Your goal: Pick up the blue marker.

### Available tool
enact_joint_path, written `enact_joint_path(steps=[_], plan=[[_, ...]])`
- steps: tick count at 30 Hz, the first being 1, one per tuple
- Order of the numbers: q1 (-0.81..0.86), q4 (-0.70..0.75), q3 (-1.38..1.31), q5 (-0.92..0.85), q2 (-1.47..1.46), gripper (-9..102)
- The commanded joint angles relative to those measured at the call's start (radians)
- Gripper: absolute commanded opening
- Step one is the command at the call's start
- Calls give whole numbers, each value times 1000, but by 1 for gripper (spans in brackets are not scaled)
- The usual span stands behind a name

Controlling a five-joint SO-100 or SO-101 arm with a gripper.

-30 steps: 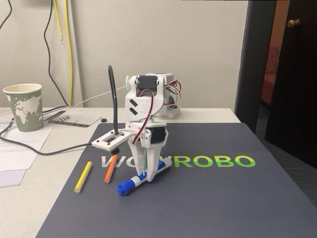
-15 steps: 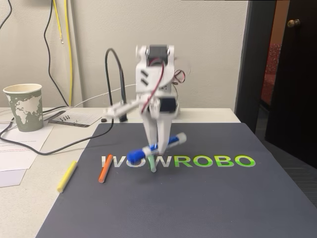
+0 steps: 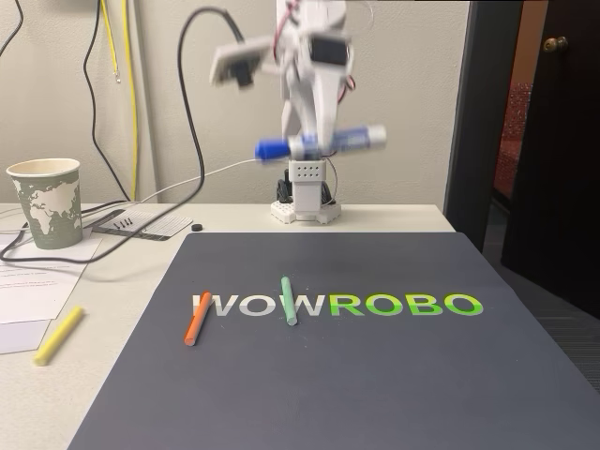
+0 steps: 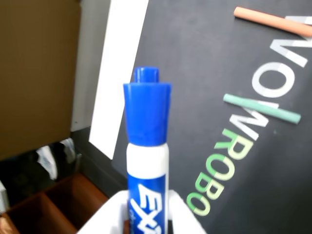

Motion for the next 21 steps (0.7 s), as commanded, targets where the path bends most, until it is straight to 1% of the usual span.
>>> enact_joint_path(steps=[1,5,9,16,17,18,21], plan=[[31,173,149,115,256,4],[58,172,288,199,322,4],[54,158,308,261,324,5],[80,127,313,249,324,5],[81,114,348,241,342,5],[81,61,459,233,403,5],[83,-293,1074,225,804,5]])
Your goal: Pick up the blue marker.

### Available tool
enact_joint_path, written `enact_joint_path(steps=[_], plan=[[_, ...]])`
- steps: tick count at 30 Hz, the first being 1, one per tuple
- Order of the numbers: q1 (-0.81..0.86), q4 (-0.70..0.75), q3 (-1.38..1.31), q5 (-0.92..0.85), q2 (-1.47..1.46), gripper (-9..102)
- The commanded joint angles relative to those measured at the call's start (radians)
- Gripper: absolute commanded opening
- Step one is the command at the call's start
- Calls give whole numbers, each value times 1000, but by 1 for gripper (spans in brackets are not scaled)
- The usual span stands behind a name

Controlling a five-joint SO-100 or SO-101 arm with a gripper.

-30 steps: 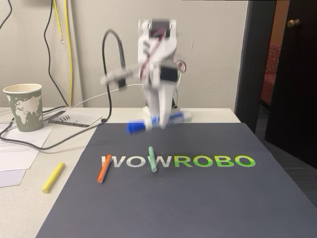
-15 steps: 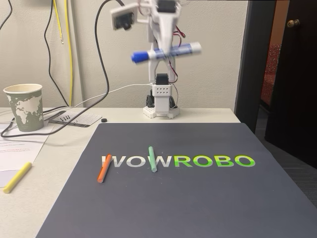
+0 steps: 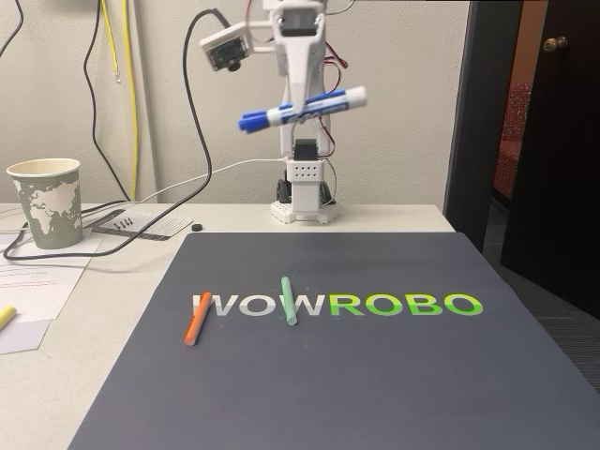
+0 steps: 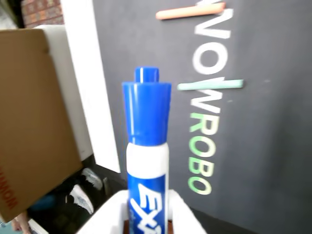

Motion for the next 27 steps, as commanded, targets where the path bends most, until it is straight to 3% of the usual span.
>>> enact_joint_path(steps=[1,8,20,27], plan=[[5,-327,663,-40,463,5],[9,-558,1086,-118,693,5],[0,-657,1256,-147,830,5],[-9,-830,1443,-184,1006,5]])
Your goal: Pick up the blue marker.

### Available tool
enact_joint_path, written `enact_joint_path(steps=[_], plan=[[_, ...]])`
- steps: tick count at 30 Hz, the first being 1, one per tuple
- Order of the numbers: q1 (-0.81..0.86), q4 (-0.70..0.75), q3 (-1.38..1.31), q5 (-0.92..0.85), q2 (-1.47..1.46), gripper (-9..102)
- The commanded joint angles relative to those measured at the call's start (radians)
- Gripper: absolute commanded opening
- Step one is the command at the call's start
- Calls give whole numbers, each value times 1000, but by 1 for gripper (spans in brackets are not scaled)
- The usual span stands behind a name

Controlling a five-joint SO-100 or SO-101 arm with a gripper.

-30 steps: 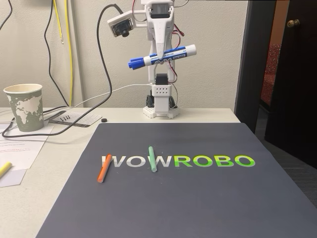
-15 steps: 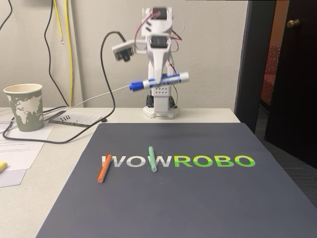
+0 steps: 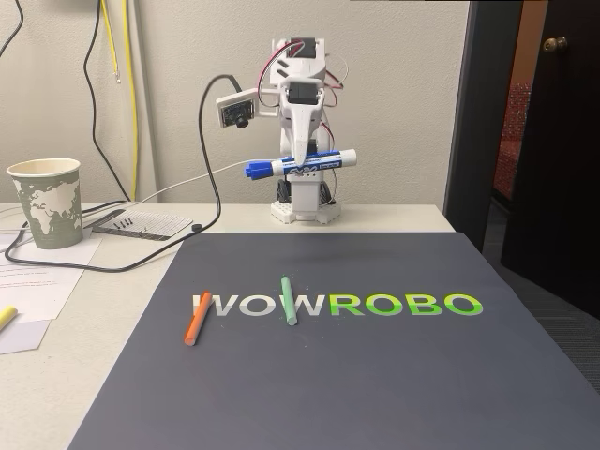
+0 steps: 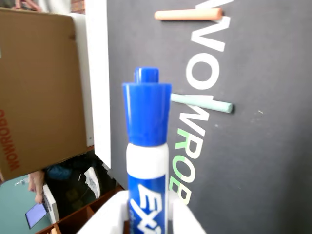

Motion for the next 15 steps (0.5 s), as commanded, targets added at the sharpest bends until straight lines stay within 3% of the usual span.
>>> enact_joint_path(steps=[1,15], plan=[[-6,-74,52,-18,95,5],[-29,-115,103,-12,244,5]])
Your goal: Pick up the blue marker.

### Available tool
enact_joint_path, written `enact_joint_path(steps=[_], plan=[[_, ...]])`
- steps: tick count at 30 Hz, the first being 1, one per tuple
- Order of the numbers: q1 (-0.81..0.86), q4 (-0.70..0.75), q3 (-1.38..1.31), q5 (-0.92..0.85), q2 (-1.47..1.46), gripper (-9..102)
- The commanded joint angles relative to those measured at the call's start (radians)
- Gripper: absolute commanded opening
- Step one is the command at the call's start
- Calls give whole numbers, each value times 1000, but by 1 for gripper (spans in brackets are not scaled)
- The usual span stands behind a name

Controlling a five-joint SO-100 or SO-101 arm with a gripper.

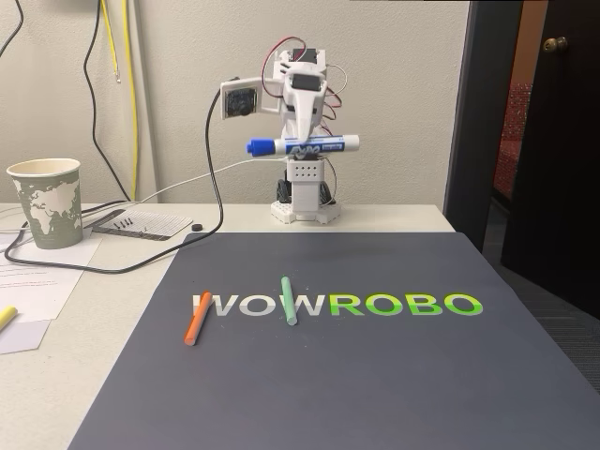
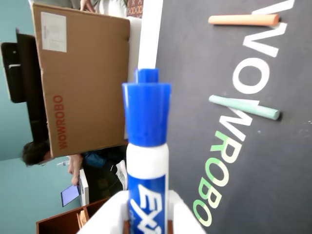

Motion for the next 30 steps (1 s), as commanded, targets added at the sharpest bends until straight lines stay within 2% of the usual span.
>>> enact_joint_path(steps=[1,30], plan=[[-11,-18,-3,8,20,5],[-38,61,54,23,199,5]])
